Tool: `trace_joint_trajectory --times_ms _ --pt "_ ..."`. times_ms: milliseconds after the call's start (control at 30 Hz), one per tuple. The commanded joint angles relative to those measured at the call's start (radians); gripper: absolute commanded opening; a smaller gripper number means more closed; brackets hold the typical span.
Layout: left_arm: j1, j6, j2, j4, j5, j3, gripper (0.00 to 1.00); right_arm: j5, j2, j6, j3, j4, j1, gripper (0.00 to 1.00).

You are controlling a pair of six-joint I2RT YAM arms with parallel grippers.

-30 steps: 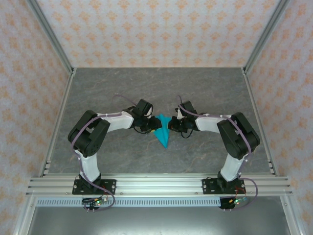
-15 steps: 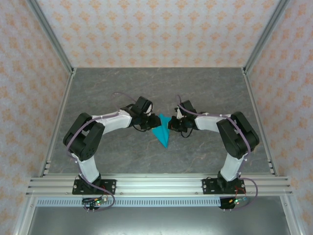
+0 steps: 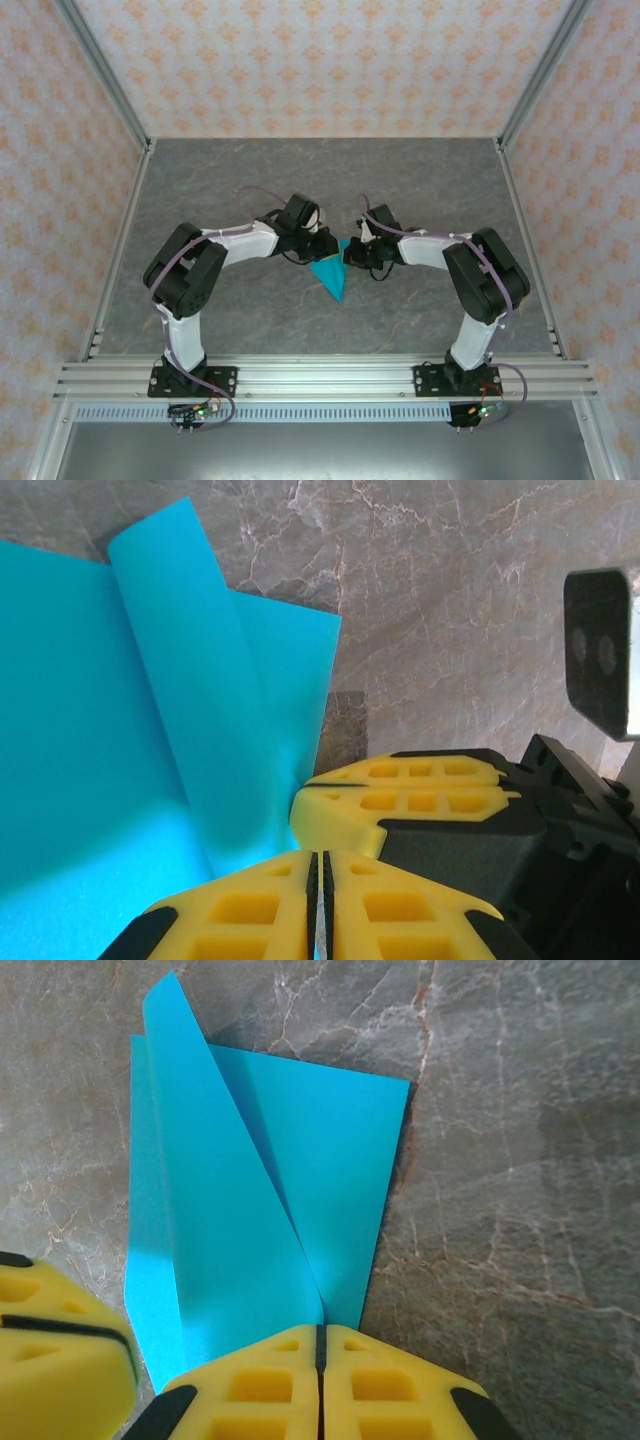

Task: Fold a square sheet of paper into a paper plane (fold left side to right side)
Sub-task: Fourth fold the wing at the center of the table.

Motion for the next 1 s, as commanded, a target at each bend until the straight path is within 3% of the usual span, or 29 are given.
trace_joint_trajectory --times_ms 0,967 --pt "-0.004 -0.01 0.024 0.023 0.013 0.035 0.13 0.059 0.035 -0.024 0.007 -0.071 0.004 0.07" --pt "-0.004 0.006 0.092 -0.025 -0.058 -0.026 0.13 0.073 0.032 -0.037 0.029 -0.092 0.01 0.08"
